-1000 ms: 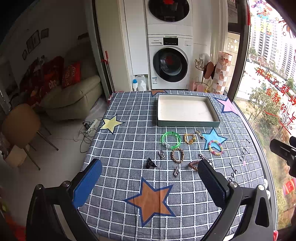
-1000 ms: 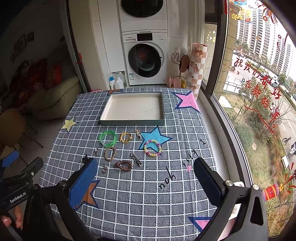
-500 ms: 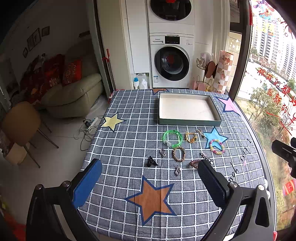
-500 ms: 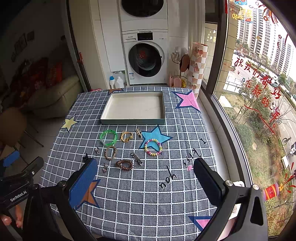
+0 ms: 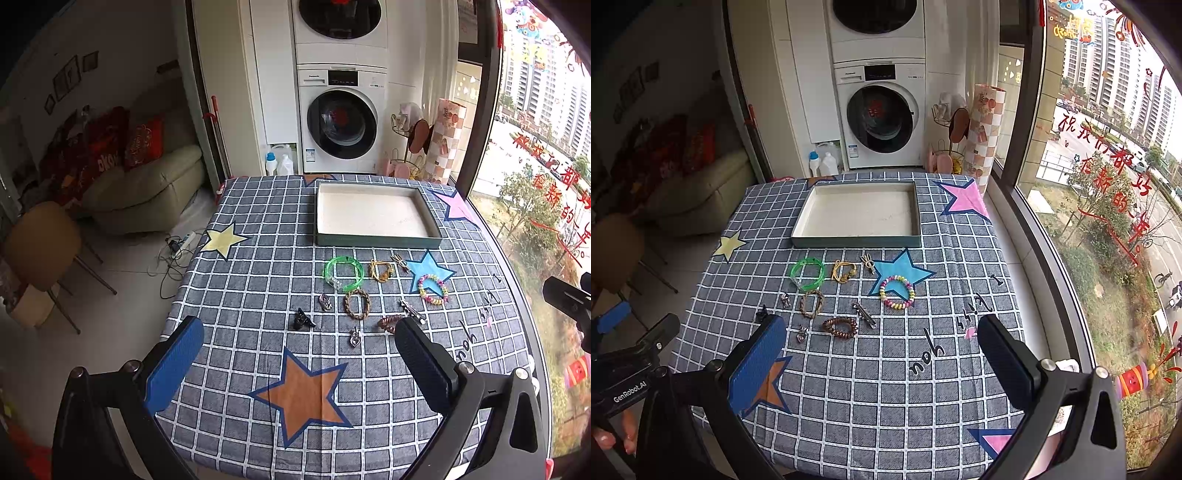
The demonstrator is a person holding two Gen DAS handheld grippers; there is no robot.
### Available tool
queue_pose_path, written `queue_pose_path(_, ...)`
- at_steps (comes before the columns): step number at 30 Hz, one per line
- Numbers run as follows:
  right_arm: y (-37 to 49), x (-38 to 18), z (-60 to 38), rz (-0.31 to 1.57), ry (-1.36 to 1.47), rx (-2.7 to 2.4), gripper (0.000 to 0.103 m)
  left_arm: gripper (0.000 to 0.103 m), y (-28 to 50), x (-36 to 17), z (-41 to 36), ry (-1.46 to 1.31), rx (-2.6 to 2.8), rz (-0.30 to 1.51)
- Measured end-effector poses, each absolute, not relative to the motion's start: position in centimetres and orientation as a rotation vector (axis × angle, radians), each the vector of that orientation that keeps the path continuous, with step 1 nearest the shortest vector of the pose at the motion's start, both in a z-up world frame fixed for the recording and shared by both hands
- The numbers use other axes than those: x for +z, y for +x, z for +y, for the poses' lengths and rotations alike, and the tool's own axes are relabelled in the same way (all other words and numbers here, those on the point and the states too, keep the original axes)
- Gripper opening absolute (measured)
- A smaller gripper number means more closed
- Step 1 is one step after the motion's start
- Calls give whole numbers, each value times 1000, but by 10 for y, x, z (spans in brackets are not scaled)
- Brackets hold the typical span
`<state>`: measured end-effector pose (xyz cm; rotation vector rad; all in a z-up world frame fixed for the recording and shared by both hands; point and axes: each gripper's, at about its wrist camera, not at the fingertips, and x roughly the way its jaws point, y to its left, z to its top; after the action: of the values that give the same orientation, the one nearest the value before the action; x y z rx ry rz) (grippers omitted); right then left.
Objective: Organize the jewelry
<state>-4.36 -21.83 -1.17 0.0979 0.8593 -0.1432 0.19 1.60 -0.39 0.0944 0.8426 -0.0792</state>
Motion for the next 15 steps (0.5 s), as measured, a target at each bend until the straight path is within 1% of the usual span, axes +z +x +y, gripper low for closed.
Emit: queue_pose_path(15,-44,-12,-217,863,100,-143,103,103,0,-4,16,98,-75,840)
